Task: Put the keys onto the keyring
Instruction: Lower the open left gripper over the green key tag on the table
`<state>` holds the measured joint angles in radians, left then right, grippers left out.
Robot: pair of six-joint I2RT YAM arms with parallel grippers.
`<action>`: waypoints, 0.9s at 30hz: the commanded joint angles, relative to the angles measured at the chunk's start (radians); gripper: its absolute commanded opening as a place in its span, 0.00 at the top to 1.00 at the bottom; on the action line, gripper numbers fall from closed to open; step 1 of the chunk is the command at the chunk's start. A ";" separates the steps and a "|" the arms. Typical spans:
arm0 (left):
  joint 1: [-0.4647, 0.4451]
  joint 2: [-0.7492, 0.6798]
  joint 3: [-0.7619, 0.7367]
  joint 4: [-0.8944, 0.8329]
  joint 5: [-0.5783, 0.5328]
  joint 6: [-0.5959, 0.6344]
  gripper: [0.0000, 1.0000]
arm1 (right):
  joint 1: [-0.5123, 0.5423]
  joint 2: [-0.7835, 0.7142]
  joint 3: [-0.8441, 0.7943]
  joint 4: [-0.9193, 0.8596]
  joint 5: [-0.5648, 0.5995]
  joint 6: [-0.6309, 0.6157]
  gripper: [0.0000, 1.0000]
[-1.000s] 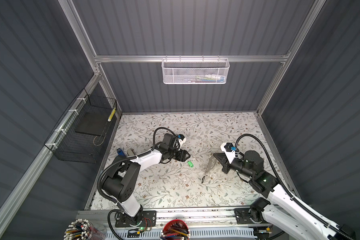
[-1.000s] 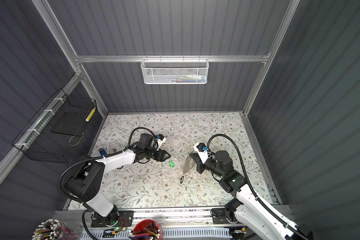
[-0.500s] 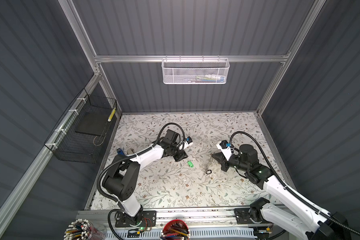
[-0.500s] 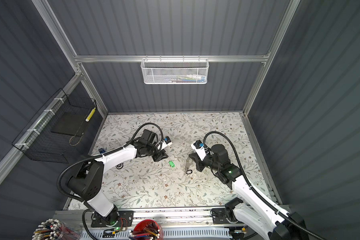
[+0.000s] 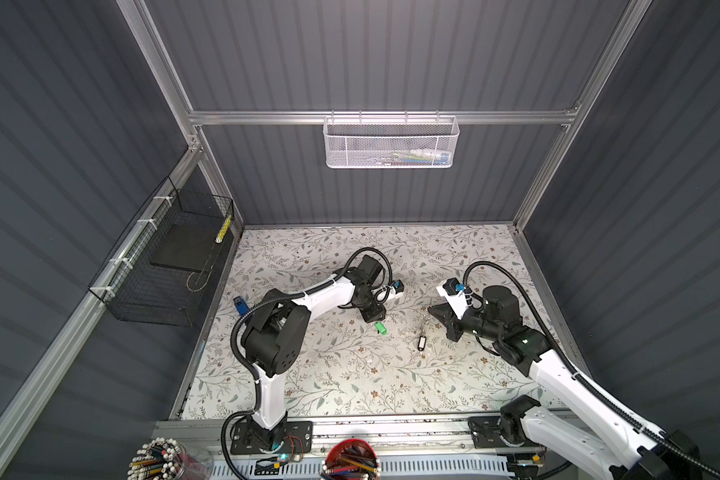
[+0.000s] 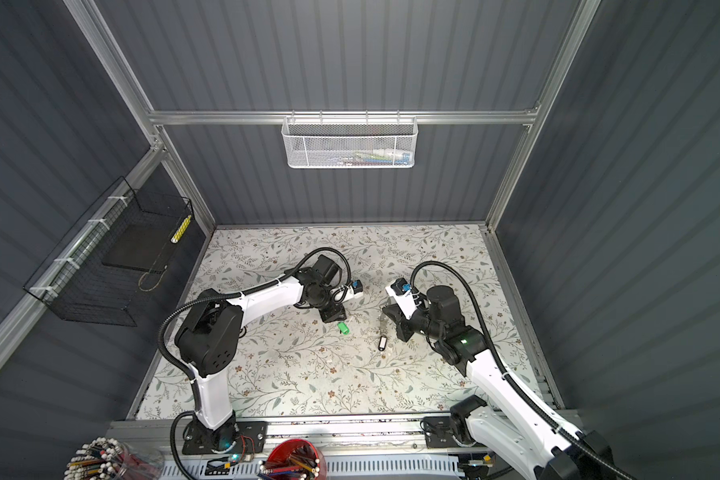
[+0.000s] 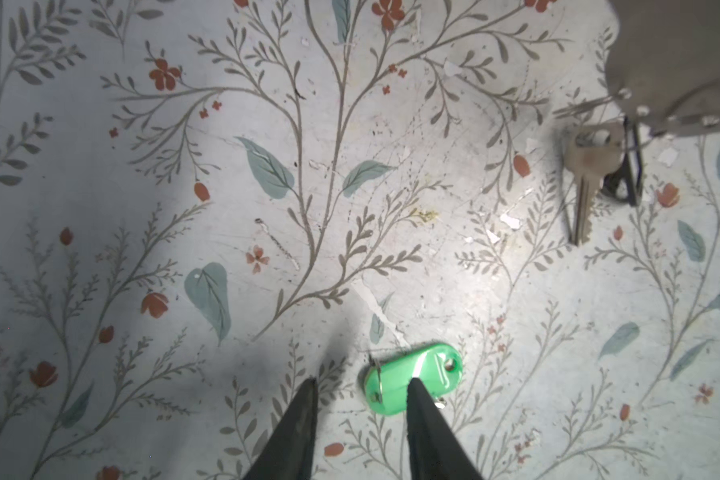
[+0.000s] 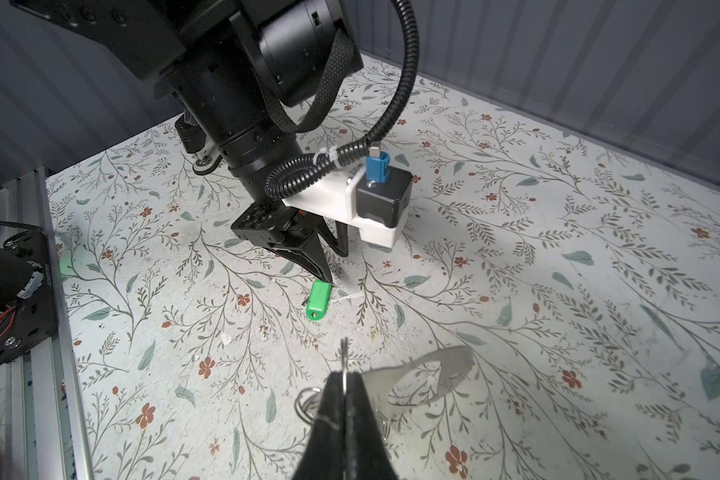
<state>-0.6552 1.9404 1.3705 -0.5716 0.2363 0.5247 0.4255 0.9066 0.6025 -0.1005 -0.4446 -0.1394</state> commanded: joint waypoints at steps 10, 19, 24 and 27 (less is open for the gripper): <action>-0.034 0.089 0.135 -0.118 -0.031 -0.065 0.61 | -0.007 0.003 0.034 0.005 -0.017 -0.014 1.00; -0.040 0.132 0.207 -0.191 -0.059 -0.088 0.63 | -0.009 0.006 0.029 0.012 -0.020 -0.014 1.00; -0.012 -0.034 -0.054 0.074 -0.007 -0.161 0.58 | -0.012 0.013 0.028 0.018 -0.025 -0.016 1.00; 0.007 -0.126 -0.192 0.243 0.019 -0.181 0.58 | -0.011 0.019 0.035 0.013 -0.034 -0.020 1.00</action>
<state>-0.6666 1.8973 1.2621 -0.5102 0.2123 0.3897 0.4175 0.9215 0.6033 -0.0998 -0.4500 -0.1432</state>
